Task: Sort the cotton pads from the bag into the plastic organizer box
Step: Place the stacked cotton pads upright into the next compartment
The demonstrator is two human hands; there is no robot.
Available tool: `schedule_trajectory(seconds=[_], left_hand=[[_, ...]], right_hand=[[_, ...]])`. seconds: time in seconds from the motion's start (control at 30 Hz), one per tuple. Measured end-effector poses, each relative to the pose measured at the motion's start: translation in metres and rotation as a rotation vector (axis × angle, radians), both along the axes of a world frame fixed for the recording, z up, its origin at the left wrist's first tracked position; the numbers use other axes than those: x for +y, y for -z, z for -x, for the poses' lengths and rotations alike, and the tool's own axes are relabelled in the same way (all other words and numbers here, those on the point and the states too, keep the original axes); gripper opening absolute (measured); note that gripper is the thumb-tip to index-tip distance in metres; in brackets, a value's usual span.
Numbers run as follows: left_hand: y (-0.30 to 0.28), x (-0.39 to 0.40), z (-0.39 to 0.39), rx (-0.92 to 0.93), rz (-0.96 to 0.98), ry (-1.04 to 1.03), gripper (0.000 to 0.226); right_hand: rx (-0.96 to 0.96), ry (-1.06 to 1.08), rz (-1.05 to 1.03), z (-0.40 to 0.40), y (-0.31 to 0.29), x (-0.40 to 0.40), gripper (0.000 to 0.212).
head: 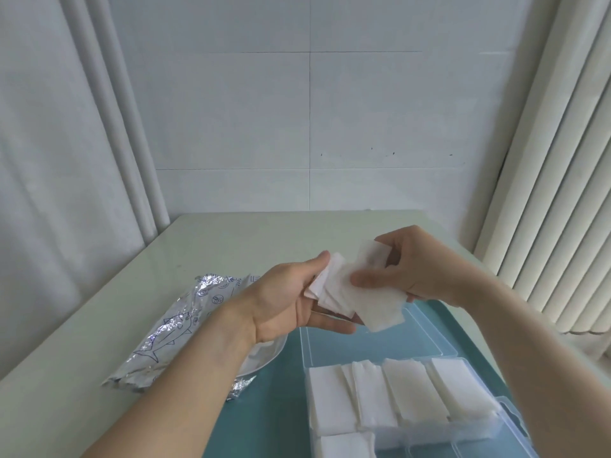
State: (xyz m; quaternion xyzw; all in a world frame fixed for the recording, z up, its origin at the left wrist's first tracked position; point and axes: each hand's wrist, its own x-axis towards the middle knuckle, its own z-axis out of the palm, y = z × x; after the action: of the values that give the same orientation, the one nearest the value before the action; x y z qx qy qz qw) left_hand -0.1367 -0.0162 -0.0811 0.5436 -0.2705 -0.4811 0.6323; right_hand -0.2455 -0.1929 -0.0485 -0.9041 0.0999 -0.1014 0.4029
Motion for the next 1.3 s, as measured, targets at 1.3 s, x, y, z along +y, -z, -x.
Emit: schedule_trajectory(seconds=[1.3], left_hand=[[0.013, 0.004, -0.002, -0.272, -0.03, 0.191, 0.03]], right_hand=[[0.222, 0.061, -0.074, 0.009, -0.003, -0.006, 0.027]])
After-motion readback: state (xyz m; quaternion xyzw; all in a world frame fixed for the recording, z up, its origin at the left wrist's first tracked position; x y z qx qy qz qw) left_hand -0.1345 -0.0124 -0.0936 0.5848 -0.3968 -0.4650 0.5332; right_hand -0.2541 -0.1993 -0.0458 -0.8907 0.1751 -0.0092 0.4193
